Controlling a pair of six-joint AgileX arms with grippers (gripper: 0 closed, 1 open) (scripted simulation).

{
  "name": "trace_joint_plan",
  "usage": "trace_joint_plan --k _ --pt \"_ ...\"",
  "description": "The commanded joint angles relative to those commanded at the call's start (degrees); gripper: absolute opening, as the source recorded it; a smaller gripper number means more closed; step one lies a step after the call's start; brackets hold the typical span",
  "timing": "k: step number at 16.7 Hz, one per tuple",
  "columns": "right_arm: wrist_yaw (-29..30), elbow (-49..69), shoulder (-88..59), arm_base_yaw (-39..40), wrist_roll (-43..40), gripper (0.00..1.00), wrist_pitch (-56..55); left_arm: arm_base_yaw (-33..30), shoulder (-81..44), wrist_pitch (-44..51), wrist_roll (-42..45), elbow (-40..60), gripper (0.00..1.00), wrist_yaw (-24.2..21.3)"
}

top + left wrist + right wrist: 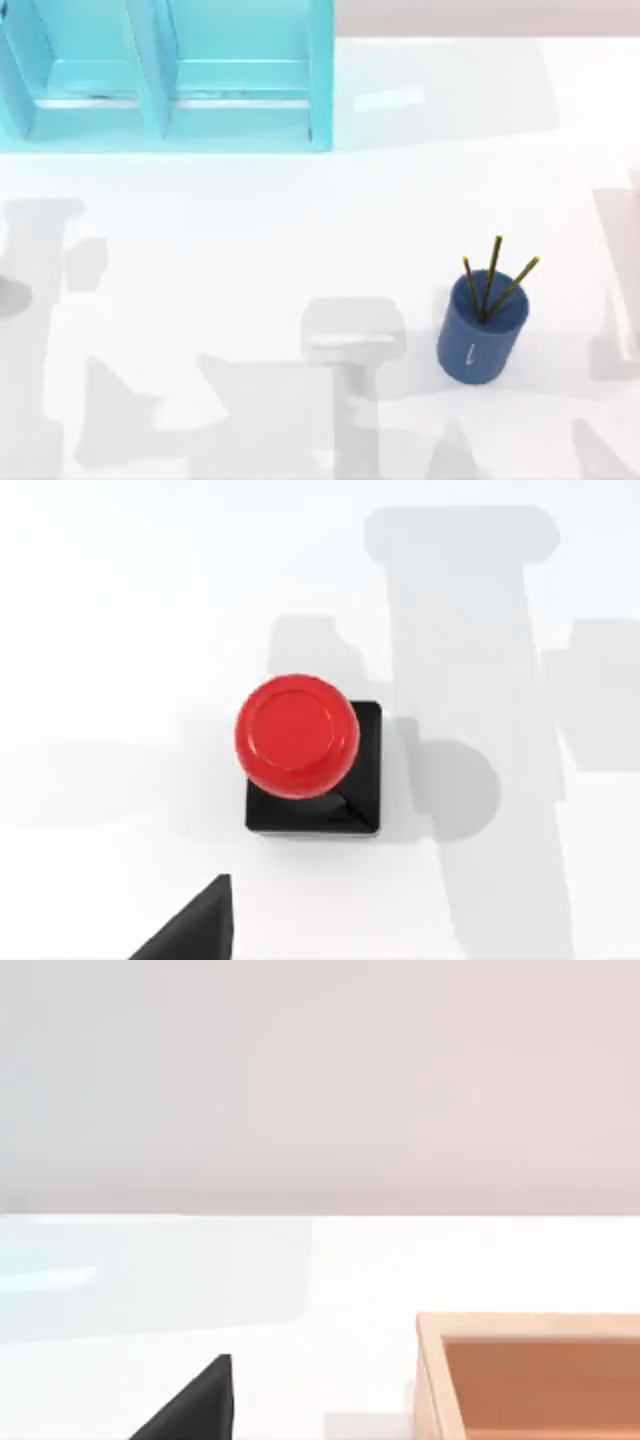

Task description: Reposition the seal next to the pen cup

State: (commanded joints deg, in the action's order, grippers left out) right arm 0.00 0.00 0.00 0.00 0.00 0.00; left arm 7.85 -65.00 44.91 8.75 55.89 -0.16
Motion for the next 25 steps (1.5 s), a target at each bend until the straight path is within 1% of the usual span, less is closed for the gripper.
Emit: trace_joint_plan --k 3,6,9,12,20,22,25 --pt "0.0 0.0 0.0 0.0 0.0 1.00 0.0 2.0 -16.5 11.5 2.2 13.4 1.00 0.0" --pt "0.0 0.0 0.0 0.0 0.0 1.00 0.0 3.7 -29.7 20.9 4.1 25.4 1.00 0.0" --pt "0.0 0.0 0.0 0.0 0.0 1.00 0.0 5.0 -39.7 27.5 5.5 35.1 1.00 0.0" --pt "0.0 0.0 0.0 0.0 0.0 1.00 0.0 5.7 -45.1 31.1 6.3 40.6 1.00 0.1" --pt "0.0 0.0 0.0 0.0 0.0 1.00 0.0 5.6 -45.9 30.6 6.3 40.4 1.00 0.1" --pt "0.0 0.0 0.0 0.0 0.0 1.00 0.0 5.7 -46.5 27.4 6.3 37.5 1.00 0.1" --pt "0.0 0.0 0.0 0.0 0.0 1.00 0.0 5.8 -47.9 18.9 6.4 31.3 1.00 0.1"
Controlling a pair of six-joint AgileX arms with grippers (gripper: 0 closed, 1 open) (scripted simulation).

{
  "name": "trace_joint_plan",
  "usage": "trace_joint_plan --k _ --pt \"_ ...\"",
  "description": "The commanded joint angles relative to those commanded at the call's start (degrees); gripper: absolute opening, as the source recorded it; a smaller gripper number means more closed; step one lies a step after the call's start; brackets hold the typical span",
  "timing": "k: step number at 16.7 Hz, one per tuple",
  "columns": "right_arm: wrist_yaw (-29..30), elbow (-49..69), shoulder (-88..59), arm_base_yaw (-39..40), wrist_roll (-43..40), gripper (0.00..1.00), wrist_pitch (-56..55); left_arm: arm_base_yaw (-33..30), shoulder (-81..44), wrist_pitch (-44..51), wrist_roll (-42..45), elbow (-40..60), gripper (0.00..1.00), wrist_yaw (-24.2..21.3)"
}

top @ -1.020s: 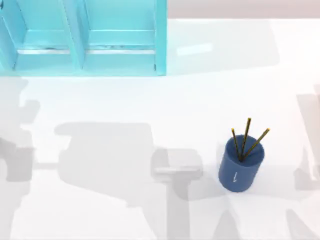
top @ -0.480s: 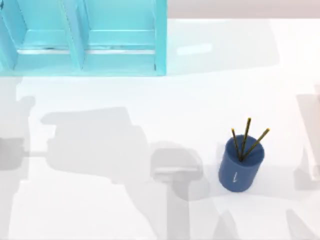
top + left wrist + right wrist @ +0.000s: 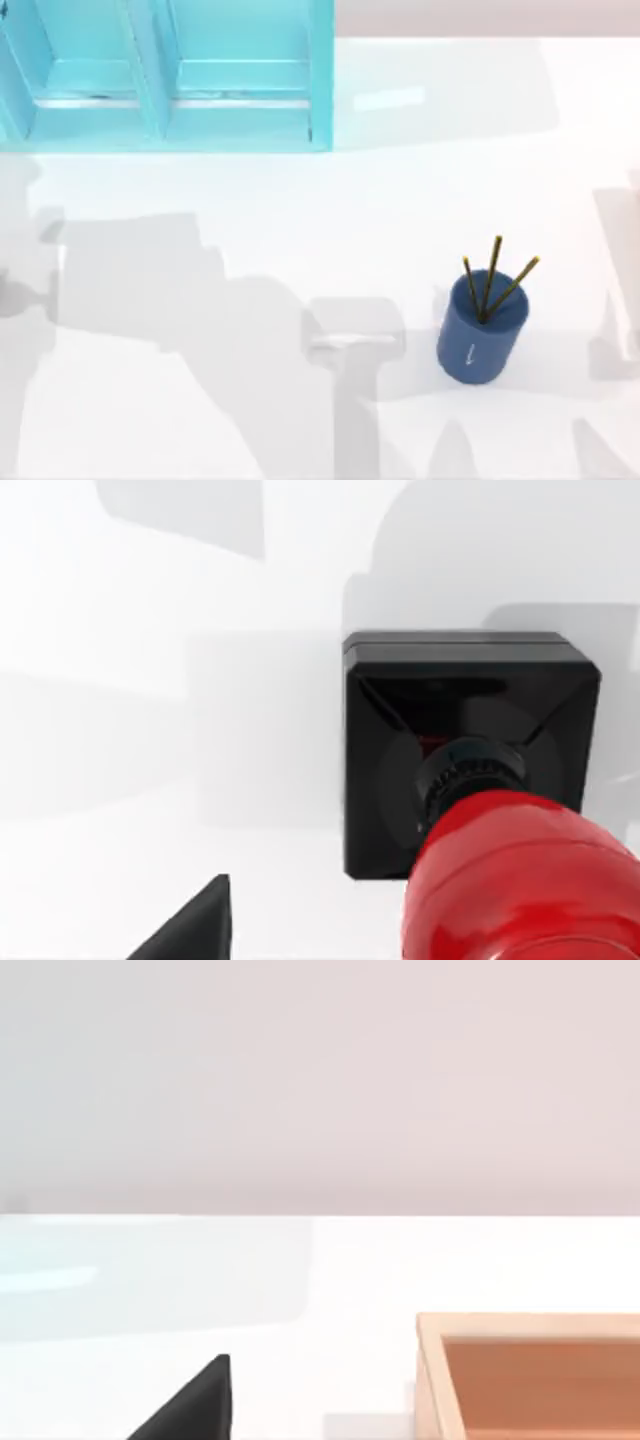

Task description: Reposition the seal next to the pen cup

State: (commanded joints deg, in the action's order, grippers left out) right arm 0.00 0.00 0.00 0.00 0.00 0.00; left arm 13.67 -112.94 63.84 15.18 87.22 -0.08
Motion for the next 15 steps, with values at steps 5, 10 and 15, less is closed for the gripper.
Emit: trace_joint_plan --k 5,10,15 --pt "0.0 0.0 0.0 0.0 0.0 1.00 0.0 0.2 -1.9 -8.7 0.2 -7.3 1.00 0.0" --pt "0.0 0.0 0.0 0.0 0.0 1.00 0.0 0.2 -1.9 -8.8 0.2 -7.4 0.92 0.0" --pt "0.0 0.0 0.0 0.0 0.0 1.00 0.0 0.2 -1.9 -8.8 0.2 -7.4 0.55 0.0"
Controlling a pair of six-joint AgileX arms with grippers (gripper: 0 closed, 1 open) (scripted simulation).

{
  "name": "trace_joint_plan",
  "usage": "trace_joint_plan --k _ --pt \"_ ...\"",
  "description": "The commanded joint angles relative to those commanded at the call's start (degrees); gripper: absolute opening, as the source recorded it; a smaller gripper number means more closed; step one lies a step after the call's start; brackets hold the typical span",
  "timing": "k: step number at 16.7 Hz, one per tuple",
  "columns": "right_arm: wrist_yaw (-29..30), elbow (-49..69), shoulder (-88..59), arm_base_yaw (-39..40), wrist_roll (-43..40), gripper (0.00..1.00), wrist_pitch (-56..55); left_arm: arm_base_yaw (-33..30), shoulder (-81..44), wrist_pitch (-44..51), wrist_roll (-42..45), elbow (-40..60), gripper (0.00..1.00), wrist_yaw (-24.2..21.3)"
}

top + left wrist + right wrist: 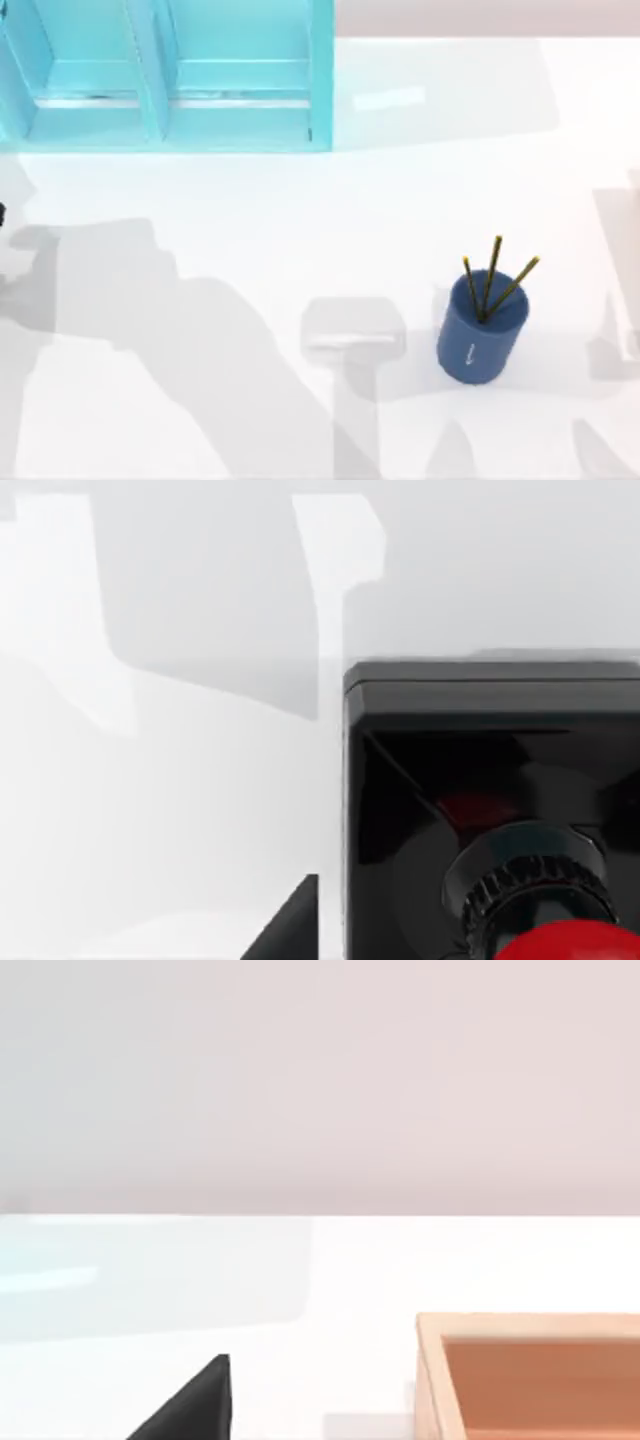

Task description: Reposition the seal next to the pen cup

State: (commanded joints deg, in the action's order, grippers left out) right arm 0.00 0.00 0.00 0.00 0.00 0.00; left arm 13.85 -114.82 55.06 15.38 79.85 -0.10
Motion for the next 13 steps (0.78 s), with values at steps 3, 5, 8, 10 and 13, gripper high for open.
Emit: trace_joint_plan --k 3,5,8,10,13 --pt "0.0 0.0 0.0 0.0 0.0 1.00 0.0 0.0 0.0 0.0 0.0 0.0 0.32 0.0" --pt "0.0 0.0 0.0 0.0 0.0 1.00 0.0 0.0 0.0 0.0 0.0 0.0 0.17 0.0" --pt "0.0 0.0 0.0 0.0 0.0 1.00 0.0 0.0 0.0 0.0 0.0 0.0 0.00 0.0" --pt "0.0 0.0 0.0 0.0 0.0 1.00 0.0 0.0 0.0 0.0 0.0 0.0 0.00 0.0" --pt "0.0 0.0 0.0 0.0 0.0 1.00 0.0 0.0 0.0 0.0 0.0 0.0 0.00 0.0"
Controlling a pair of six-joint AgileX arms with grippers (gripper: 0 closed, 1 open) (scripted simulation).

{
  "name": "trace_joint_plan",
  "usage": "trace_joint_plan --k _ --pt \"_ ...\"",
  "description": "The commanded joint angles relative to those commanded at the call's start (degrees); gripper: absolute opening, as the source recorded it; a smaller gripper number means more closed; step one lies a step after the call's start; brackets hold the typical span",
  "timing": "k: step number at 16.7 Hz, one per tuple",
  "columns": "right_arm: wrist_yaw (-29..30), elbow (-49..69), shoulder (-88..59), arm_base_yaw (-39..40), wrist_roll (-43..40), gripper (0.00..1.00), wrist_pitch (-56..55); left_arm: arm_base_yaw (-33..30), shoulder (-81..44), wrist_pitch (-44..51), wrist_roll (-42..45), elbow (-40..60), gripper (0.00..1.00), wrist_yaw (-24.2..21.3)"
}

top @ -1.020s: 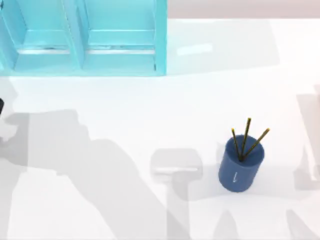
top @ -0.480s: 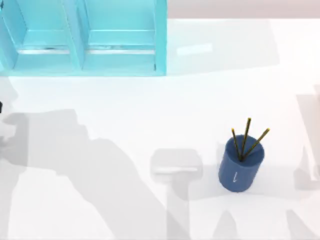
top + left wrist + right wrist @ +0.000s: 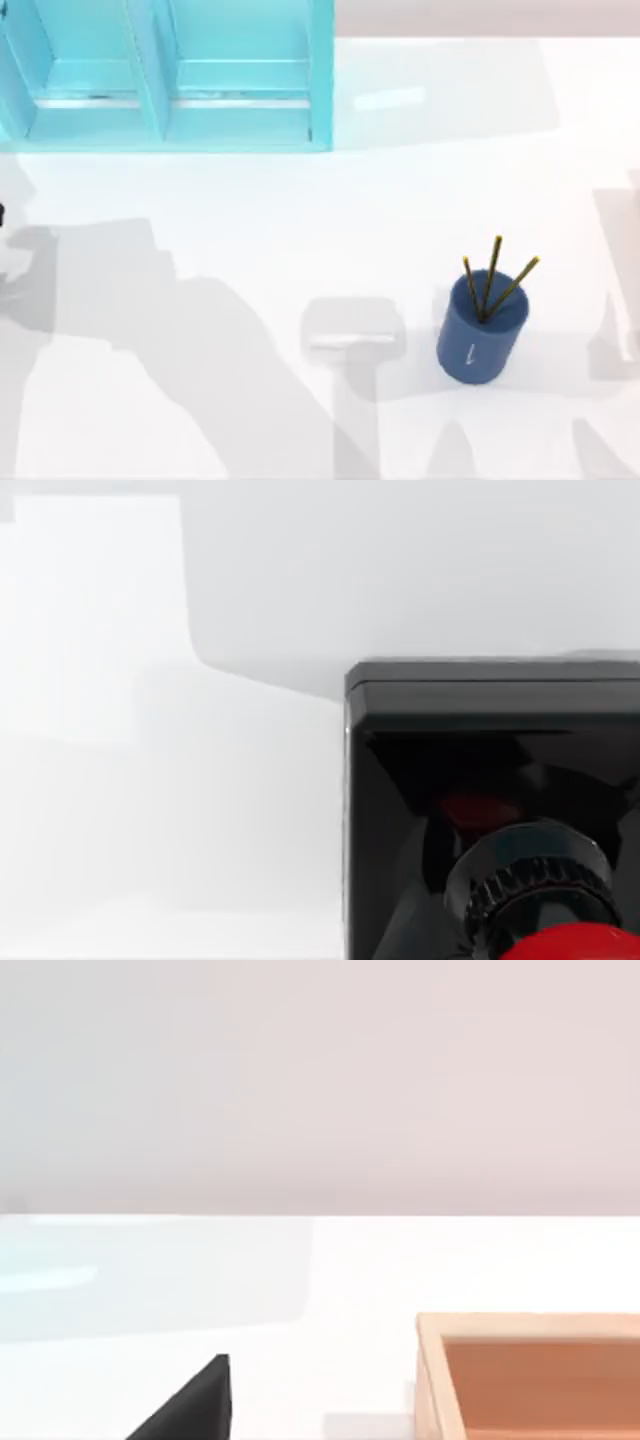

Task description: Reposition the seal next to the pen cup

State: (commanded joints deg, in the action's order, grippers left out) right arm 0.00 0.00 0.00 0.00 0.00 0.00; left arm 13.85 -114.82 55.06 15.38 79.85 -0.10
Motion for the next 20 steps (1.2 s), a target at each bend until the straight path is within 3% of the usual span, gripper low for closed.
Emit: trace_joint_plan --k 6,16,20 --pt "0.0 0.0 0.0 0.0 0.0 1.00 0.0 -1.8 0.2 2.2 -1.6 2.0 0.00 0.0" --pt "0.0 0.0 0.0 0.0 0.0 1.00 0.0 -20.7 5.2 28.0 -20.6 22.5 0.00 0.0" --pt "0.0 0.0 0.0 0.0 0.0 1.00 0.0 -22.4 5.9 29.9 -22.3 24.1 0.00 0.0"
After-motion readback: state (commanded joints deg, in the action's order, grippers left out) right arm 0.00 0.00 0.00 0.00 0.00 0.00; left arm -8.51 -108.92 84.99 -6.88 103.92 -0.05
